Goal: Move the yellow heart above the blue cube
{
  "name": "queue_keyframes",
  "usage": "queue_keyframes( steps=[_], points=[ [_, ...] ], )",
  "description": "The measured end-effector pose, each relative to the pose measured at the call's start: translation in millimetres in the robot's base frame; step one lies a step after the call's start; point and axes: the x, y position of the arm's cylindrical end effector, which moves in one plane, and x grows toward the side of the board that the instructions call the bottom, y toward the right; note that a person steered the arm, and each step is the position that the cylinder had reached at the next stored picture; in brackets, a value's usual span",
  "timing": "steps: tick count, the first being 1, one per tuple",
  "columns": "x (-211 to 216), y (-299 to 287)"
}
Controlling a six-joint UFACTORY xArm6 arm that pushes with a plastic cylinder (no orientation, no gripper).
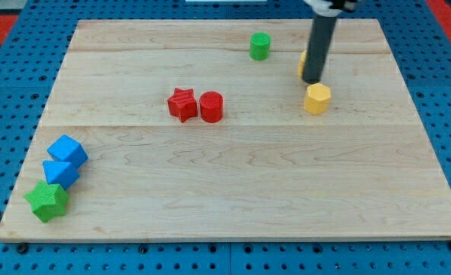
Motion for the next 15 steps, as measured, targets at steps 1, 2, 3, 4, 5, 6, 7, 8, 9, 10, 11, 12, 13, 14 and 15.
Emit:
queue_keyframes(
  steps=[1,2,3,4,5,6,7,8,9,10,11,12,13,14,15],
  points=[
    [-44.9,20.6],
    [-59.8,-77.6],
    [-56.3,-151.6],
    [-52.4,-57.9],
    [-41.6,-3.3],
    [-36.9,-103.6],
    [-37.0,-170.1],
    [-28.0,-105.1],
    [2.3,-67.9],
    [7.0,-143.0],
    [6.6,-256.9],
    [1.6,-253.3],
    [21.6,-259.9],
    [29.1,-309.4],
    [13.6,-324.4]
  ],
)
